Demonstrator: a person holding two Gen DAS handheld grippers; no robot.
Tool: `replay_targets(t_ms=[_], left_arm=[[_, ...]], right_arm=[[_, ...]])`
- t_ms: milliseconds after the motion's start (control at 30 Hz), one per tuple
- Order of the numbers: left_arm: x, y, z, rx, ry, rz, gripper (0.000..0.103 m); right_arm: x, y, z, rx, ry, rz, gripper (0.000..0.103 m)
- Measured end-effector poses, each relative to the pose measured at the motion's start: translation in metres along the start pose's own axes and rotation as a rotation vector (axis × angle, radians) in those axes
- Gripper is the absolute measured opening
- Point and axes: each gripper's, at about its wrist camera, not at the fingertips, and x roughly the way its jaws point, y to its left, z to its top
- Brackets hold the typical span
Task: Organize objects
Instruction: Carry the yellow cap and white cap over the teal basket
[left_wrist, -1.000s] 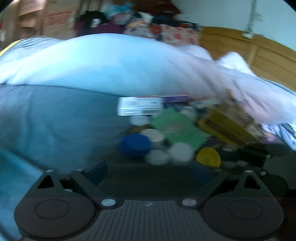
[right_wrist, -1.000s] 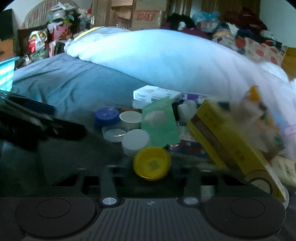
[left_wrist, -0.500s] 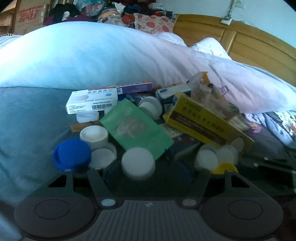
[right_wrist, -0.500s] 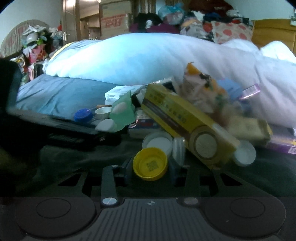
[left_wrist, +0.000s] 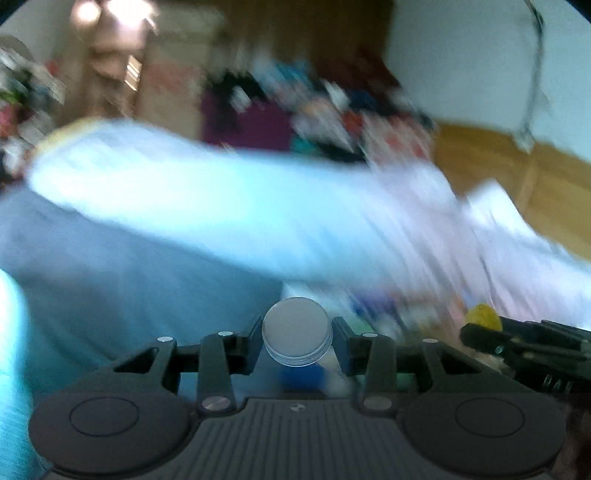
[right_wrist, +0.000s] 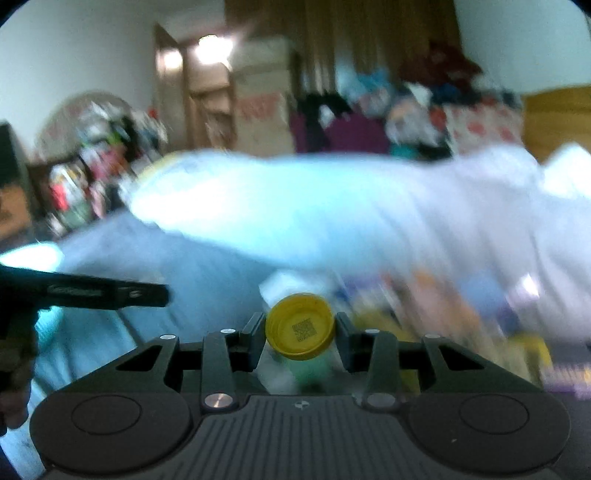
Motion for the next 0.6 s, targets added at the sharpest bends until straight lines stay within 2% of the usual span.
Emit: replay_targets(t_ms=[133, 333, 500, 600], left_arm=[[-0.084, 0.054, 0.04, -0.053, -0.135, 0.175, 0.042], [-0.175, 0.123, 0.065, -0.143, -0.257, 0.367, 0.043], [-0.22, 0.166, 0.071, -0.198, -0.289, 0.44, 0.043], [-0.239, 0.192, 0.07, -0.229, -0.292, 0.467, 0.043]], right_arm=[[-0.001, 0.052, 0.064, -0.013, -0.075, 0.145, 0.041], [0.003, 0.151, 0.135, -0.069, -0.155, 0.339, 0.041], [0.012, 0.224, 0.162, -0.116, -0.151, 0.449, 0.041], [0.018, 0.262, 0.162, -0.156, -0.129, 0.492, 0.041]])
